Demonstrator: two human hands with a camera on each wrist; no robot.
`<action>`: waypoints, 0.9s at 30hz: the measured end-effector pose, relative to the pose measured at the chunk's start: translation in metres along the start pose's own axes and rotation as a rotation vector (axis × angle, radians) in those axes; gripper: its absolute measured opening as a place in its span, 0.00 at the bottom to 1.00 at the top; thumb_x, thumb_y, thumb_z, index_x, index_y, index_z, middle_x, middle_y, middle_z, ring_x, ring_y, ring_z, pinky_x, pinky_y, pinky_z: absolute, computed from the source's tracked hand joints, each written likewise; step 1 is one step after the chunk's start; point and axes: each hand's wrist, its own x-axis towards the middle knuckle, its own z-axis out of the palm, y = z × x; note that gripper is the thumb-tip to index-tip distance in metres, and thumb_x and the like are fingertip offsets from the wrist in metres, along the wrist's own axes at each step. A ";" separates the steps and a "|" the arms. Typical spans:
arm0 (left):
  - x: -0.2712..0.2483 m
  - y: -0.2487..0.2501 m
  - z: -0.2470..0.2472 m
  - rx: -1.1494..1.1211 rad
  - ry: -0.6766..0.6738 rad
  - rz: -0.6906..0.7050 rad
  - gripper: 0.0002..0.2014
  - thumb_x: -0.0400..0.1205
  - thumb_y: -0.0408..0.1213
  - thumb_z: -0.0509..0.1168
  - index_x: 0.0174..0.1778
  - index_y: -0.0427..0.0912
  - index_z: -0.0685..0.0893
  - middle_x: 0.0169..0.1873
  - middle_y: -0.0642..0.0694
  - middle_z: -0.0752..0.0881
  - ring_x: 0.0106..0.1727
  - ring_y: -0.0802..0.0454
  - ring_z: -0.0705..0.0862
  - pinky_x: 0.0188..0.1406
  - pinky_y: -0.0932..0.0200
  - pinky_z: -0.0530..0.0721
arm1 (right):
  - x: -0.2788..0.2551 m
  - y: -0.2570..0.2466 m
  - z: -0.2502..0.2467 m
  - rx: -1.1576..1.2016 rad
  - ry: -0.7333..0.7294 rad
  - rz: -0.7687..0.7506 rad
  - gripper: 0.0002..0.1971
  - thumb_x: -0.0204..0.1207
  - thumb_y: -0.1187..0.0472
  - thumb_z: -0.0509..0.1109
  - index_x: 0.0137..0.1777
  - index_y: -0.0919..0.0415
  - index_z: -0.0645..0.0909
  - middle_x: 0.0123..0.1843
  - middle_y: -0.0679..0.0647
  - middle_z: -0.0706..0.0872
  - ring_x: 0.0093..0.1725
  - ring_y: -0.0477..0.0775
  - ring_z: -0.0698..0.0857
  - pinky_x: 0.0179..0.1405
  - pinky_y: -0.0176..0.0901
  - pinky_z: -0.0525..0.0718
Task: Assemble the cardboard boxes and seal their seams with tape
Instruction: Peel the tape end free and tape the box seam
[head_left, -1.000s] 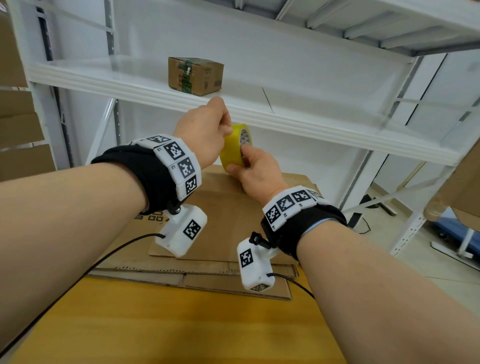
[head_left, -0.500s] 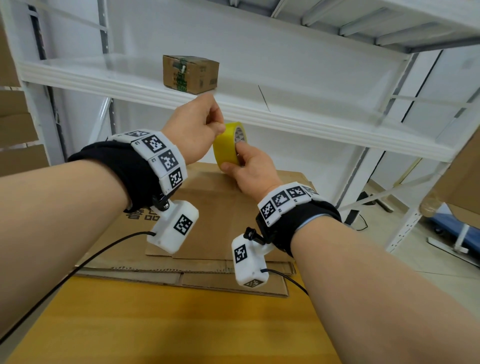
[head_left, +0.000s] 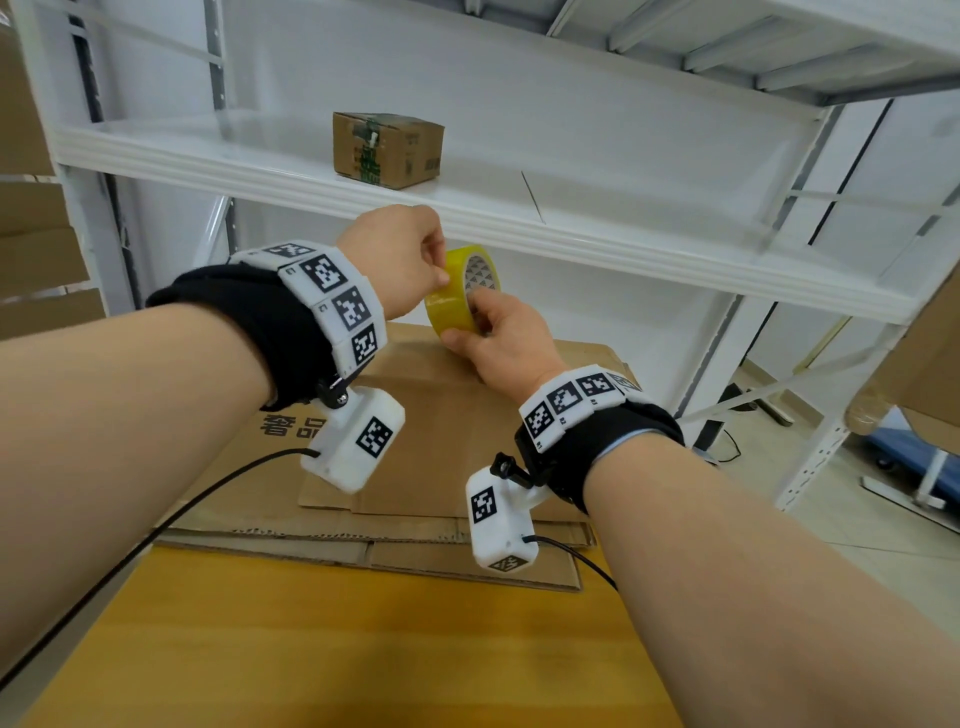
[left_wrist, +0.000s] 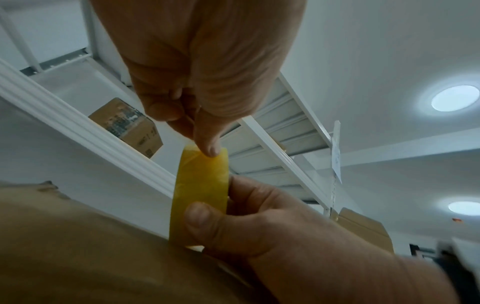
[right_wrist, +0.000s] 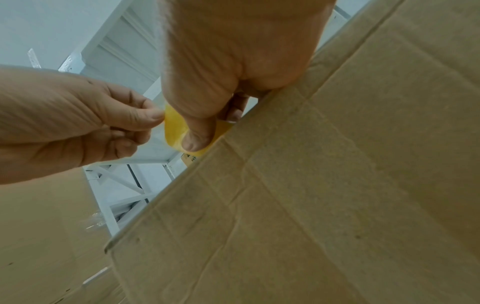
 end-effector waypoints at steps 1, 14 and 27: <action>0.000 0.001 0.001 0.027 0.008 0.022 0.03 0.79 0.37 0.70 0.46 0.44 0.83 0.40 0.50 0.83 0.47 0.48 0.82 0.45 0.54 0.79 | 0.000 0.000 0.000 0.006 -0.001 0.006 0.09 0.75 0.56 0.76 0.53 0.57 0.84 0.45 0.55 0.88 0.46 0.58 0.86 0.48 0.58 0.88; -0.009 0.003 0.010 -0.022 -0.014 0.119 0.02 0.81 0.32 0.66 0.46 0.43 0.80 0.50 0.44 0.74 0.46 0.45 0.79 0.45 0.57 0.74 | -0.001 -0.002 -0.004 0.063 -0.002 0.044 0.04 0.76 0.58 0.75 0.47 0.55 0.83 0.41 0.51 0.85 0.43 0.55 0.85 0.39 0.45 0.83; -0.009 -0.005 0.002 -0.286 -0.029 -0.106 0.03 0.80 0.36 0.69 0.47 0.42 0.83 0.37 0.49 0.82 0.36 0.54 0.77 0.38 0.58 0.78 | -0.002 0.003 -0.005 0.103 -0.002 0.036 0.08 0.74 0.55 0.78 0.44 0.56 0.84 0.33 0.47 0.80 0.34 0.50 0.79 0.36 0.44 0.80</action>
